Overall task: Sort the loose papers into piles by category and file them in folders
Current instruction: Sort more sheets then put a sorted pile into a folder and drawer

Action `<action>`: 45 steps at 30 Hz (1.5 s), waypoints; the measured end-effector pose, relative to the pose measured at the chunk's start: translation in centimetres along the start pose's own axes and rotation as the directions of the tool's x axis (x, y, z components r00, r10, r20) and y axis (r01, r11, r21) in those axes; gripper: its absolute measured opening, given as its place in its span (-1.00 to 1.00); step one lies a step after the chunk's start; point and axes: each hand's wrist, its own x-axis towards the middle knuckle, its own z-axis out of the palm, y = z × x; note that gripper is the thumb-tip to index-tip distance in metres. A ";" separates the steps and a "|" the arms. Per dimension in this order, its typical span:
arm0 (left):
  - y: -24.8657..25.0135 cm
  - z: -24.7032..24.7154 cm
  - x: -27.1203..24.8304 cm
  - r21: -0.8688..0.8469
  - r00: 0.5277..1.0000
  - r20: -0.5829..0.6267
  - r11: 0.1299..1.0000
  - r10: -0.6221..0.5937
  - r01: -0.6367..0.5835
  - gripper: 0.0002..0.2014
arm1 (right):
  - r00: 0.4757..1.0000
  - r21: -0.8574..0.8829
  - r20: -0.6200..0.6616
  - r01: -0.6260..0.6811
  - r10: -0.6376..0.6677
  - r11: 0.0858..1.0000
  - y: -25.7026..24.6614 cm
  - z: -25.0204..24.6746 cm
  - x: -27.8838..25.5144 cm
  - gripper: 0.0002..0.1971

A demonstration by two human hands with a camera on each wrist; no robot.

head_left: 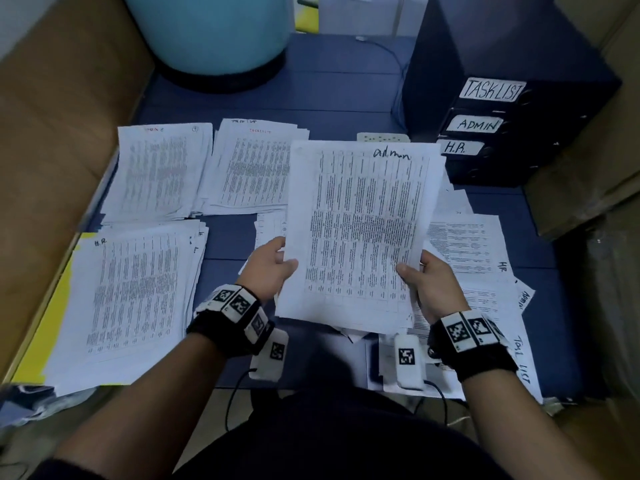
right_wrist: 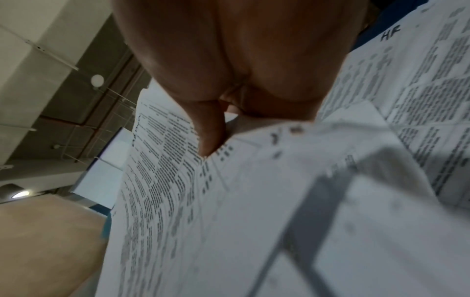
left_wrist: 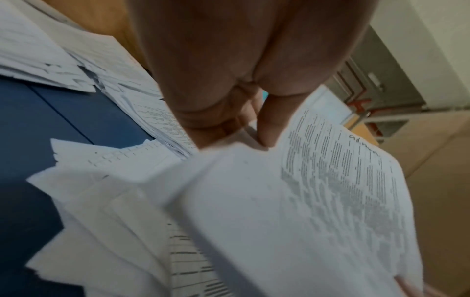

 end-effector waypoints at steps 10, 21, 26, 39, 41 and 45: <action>-1.6 -1.9 -1.7 -0.250 0.975 -0.218 0.968 -0.041 -0.015 -0.67 | 0.999 -0.096 -0.030 0.037 -0.040 0.995 -0.7 3.4 -1.5 -0.79; -1.3 -4.0 -1.6 -0.214 0.944 -0.328 0.976 -0.035 -0.037 -0.70 | 0.939 -0.163 -0.311 0.095 -0.143 0.982 -1.5 2.3 -0.3 -0.88; 0.2 -4.6 -2.1 -0.195 0.920 -0.392 0.980 -0.030 -0.051 -0.81 | 0.846 0.096 -0.531 0.122 -0.053 0.988 -2.2 -0.8 -0.5 -0.83; 1.0 -4.2 -1.5 -0.242 0.923 -0.379 0.970 -0.069 -0.027 -0.77 | 0.935 0.201 -0.346 0.157 -0.079 0.967 -3.0 0.2 0.0 -0.76; 1.1 -4.2 -1.5 -0.247 0.926 -0.372 0.968 -0.064 -0.033 -0.78 | 0.963 0.166 -0.256 0.130 -0.084 0.978 -3.0 1.6 0.1 -0.75; 1.2 -4.6 -1.5 -0.251 0.934 -0.350 0.968 -0.066 -0.026 -0.78 | 0.995 0.083 -0.072 0.069 -0.063 0.994 -3.3 4.7 0.1 -0.77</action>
